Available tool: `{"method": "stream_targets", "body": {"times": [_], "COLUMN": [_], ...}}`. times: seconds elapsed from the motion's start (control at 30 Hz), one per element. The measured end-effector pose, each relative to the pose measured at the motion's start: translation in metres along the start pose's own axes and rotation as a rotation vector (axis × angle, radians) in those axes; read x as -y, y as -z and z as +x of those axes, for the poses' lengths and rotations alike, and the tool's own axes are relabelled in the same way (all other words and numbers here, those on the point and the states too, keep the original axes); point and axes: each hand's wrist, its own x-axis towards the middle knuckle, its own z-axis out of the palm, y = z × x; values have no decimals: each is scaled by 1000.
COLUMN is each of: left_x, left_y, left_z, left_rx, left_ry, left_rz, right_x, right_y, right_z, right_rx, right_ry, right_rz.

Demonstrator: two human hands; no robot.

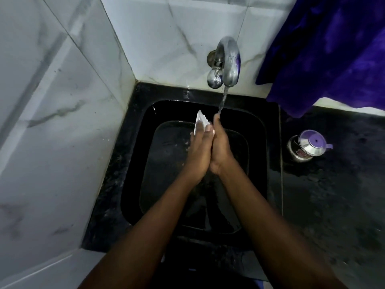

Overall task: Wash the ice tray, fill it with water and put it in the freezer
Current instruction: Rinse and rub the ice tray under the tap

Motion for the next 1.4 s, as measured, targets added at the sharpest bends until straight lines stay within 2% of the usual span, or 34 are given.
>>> {"method": "stream_targets", "body": {"times": [0.07,0.1,0.23,0.37,0.47,0.6,0.7,0.8,0.87,0.97,1.03,1.1,1.17,1.23,1.3,1.4], "left_x": [-6,-10,-36,-40,-31,-34,-36,-33,-29,-20,-17,-15,-13,-12,-11,-5], "left_y": [-10,-15,-32,-18,10,38,54,64,68,68,66,61,55,50,49,58], "left_z": [4,8,37,86,109,109,99,84,73,60,54,50,45,41,42,44], "left_rx": [113,120,-62,-257,-285,-174,-118,73,129,130,78,19,-16,-21,-25,-90], "left_ry": [84,95,76,114,165,95,183,306,372,422,431,425,426,438,445,496], "left_rz": [-80,-96,204,442,512,217,-2,-270,-392,-517,-552,-549,-563,-581,-604,-723], "right_x": [5,7,19,33,44,67,87,105,106,90,71,52,34,14,-4,-22], "right_y": [5,8,29,60,85,102,107,101,90,76,65,53,40,27,18,21], "right_z": [-10,-13,-28,-48,-52,-30,-6,4,9,22,30,34,34,28,17,-3], "right_rx": [37,66,194,304,302,119,-61,-171,-302,-550,-614,-650,-562,-363,-96,355], "right_ry": [31,35,30,-81,-89,-133,-131,19,204,495,586,567,549,557,607,784], "right_rz": [52,99,245,303,321,276,186,-108,-570,-1286,-1492,-1584,-1709,-1774,-1856,-1966]}}
